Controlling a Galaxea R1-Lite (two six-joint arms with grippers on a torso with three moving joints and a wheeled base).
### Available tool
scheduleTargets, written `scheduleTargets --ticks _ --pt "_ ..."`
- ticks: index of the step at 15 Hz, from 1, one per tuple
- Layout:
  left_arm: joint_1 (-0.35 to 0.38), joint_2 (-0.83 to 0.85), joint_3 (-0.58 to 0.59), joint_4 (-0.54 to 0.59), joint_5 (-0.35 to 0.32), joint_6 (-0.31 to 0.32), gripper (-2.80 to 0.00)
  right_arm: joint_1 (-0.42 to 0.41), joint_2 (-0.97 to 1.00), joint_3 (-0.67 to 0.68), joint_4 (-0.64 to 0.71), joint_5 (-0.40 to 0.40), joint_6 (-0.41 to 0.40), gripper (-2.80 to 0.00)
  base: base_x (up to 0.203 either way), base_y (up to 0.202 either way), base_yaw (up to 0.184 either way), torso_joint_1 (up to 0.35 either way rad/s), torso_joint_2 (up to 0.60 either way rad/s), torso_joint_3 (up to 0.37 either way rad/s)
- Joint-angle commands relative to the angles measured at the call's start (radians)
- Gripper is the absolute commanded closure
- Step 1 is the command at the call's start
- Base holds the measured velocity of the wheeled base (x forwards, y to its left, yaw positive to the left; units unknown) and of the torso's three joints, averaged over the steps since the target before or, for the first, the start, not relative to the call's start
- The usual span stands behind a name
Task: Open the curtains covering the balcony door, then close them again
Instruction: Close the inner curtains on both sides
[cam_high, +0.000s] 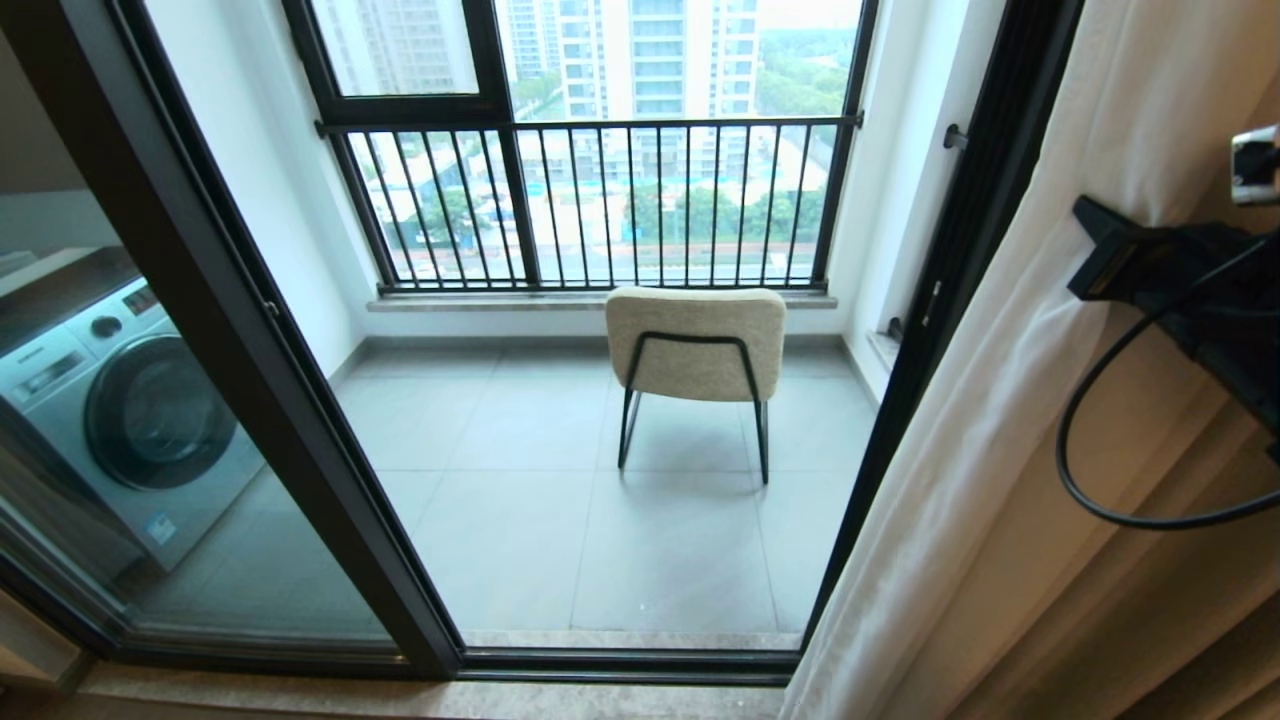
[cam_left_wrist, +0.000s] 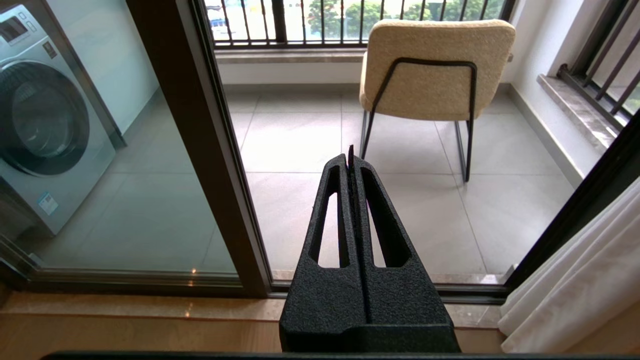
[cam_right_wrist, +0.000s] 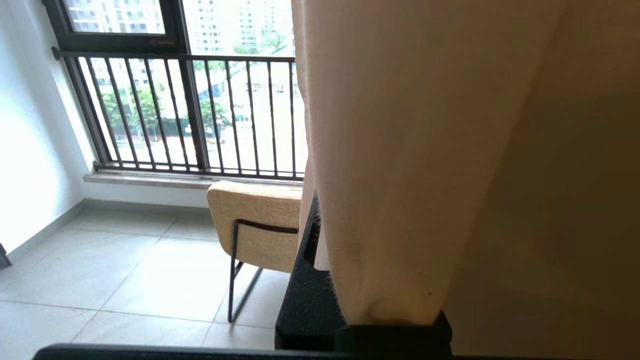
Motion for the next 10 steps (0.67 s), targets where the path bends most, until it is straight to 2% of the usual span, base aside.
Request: scheduleTargets --ticks 1,6,10 --pt "0.0 0.0 0.0 -0.001 0.0 0.0 0.0 0.0 -0.014 0.026 -0.035 0.001 0.002 0.0 0.0 0.0 0.0 0.0 0.0 0.0" --pt "0.001 0.0 0.0 0.0 0.0 0.0 0.0 0.0 -0.062 0.112 -0.14 0.001 0.007 0.0 0.0 0.0 0.0 0.0 0.0 0.0" --pt "0.001 0.0 0.0 -0.001 0.0 0.0 0.0 0.0 -0.126 0.158 -0.149 0.0 0.026 0.0 0.0 0.0 0.0 0.0 0.0 0.0"
